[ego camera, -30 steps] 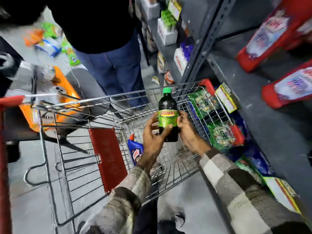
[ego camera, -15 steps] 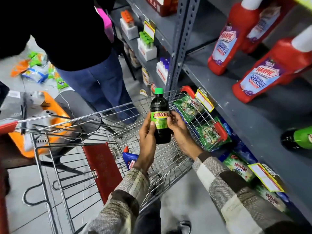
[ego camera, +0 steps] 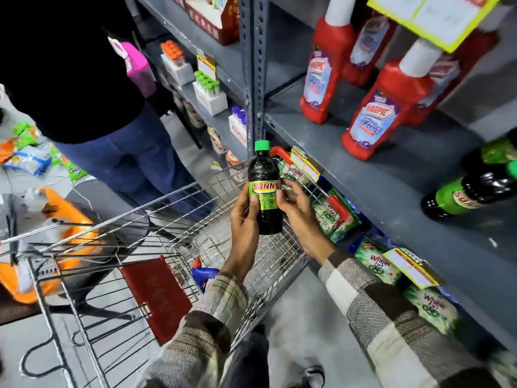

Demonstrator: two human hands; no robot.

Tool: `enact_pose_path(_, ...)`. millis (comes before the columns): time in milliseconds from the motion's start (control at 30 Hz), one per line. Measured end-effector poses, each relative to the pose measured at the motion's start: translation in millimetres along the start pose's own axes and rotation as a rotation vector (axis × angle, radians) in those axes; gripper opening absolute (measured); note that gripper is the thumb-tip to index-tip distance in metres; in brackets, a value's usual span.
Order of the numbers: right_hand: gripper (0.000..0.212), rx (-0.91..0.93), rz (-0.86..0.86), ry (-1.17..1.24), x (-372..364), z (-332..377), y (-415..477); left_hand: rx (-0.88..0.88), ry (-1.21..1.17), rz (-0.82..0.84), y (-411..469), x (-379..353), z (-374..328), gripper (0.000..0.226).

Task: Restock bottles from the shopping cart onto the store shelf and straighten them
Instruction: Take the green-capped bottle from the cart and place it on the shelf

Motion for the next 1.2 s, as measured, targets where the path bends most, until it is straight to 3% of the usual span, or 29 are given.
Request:
enact_pose_path(267, 0.021, 0.152, -0.256, 0.045, 87.9, 25.4, -45.5, 0.019, -0.030, 0.222, -36.4, -80.1, 10.6, 0.042)
enact_pose_path(633, 0.043, 0.292, -0.621, 0.071, 252.9, 42.2, -150.4, -0.056, 0.084, 0.565, -133.6, -228.4, 32.1, 0.045)
enact_pose_path(800, 0.049, 0.304, -0.786, 0.066, 318.5, 42.9, -177.0, -0.141, 0.190, 0.727, -162.7, -291.6, 49.5, 0.074)
enact_pose_path(1000, 0.053, 0.226, -0.922, 0.067, 370.8, 34.9, -175.3, -0.319, 0.328, 0.779, -159.7, -353.4, 81.3, 0.067)
enact_pose_path(1200, 0.059, 0.137, -0.927, 0.035, 387.2, 25.4, -166.8, -0.311, 0.486, 0.771, -161.2, -372.6, 96.5, 0.062)
Point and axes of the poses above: each hand's wrist, its own y-axis towards the middle knuckle, its own x-axis out of the back of the hand, z = x × y, the point moved 4 cm from there along y, towards the middle knuckle, and after that the axes turned 4 degrees about -z, right-handed, at the moved point
